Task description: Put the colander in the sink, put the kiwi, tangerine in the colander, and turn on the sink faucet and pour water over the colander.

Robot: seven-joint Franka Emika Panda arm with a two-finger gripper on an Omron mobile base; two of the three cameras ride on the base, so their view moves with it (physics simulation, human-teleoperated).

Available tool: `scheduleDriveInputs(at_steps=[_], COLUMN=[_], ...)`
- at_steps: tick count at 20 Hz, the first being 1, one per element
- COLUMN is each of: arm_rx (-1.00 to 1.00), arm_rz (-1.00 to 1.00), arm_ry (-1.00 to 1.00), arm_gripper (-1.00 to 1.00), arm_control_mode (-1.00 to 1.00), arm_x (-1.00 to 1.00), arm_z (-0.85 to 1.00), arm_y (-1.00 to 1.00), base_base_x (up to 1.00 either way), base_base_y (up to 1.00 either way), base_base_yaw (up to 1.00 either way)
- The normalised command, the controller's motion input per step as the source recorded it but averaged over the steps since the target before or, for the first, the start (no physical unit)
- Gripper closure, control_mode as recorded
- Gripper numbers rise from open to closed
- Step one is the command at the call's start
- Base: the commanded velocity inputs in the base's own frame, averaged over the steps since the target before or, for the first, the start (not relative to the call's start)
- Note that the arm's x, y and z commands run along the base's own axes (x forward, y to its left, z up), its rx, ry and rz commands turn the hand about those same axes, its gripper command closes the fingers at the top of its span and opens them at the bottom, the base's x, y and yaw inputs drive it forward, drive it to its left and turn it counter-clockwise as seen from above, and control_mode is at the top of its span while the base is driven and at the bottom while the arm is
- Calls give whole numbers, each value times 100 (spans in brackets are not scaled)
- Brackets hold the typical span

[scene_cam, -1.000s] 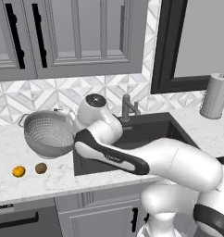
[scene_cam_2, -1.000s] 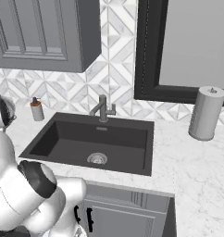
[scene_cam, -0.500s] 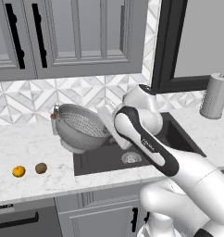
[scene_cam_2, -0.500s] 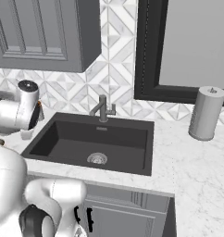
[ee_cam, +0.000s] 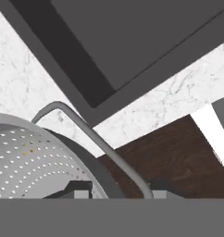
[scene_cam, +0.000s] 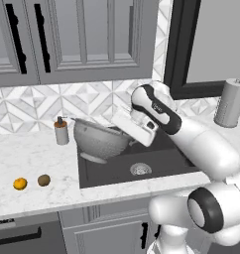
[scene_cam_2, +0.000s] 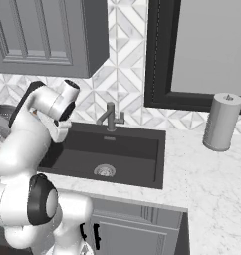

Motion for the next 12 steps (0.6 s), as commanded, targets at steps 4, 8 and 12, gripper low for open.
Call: scheduleDriveInputs(at_steps=[4, 8, 12], arm_rx=[-1, -24, -27], arm_rz=[41, 16, 13], arm_ry=[-6, -40, -43], arm_gripper=[100, 100, 100], arm_control_mode=[-100, -100, -100], arm_x=[37, -24, -20], arm_z=[-1, -34, -48], arm_y=[-29, -19, -49], base_base_x=[0, 0, 0], base_base_y=[0, 0, 0], base_base_yaw=[0, 0, 0])
